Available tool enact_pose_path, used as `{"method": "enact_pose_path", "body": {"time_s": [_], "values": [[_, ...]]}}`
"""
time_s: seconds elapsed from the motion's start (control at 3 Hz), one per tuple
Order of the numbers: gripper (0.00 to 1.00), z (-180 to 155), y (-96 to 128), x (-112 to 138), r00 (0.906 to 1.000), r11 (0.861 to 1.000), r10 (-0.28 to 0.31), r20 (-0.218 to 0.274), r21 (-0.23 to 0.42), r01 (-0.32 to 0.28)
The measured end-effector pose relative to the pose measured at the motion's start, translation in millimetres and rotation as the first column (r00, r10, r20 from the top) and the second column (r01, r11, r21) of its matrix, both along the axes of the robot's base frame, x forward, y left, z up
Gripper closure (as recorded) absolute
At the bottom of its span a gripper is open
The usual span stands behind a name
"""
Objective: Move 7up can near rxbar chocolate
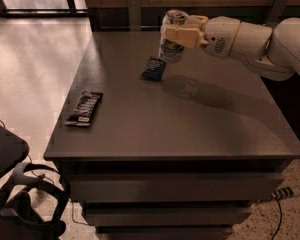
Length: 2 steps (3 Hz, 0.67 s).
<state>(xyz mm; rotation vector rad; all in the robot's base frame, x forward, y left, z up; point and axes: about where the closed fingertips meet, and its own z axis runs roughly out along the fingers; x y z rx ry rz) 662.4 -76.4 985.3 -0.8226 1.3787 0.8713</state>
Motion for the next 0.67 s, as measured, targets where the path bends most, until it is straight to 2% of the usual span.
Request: {"method": "enact_pose_path", "body": {"time_s": [0.33,0.67], "values": [[1.0,-11.5,54.6,-41.8,0.9993,0.999,-0.016,-0.034,-0.042,0.015],[1.0,-24.5,85.8,-66.2,0.9974,0.996,-0.033,-0.064,-0.086,0.027]]}}
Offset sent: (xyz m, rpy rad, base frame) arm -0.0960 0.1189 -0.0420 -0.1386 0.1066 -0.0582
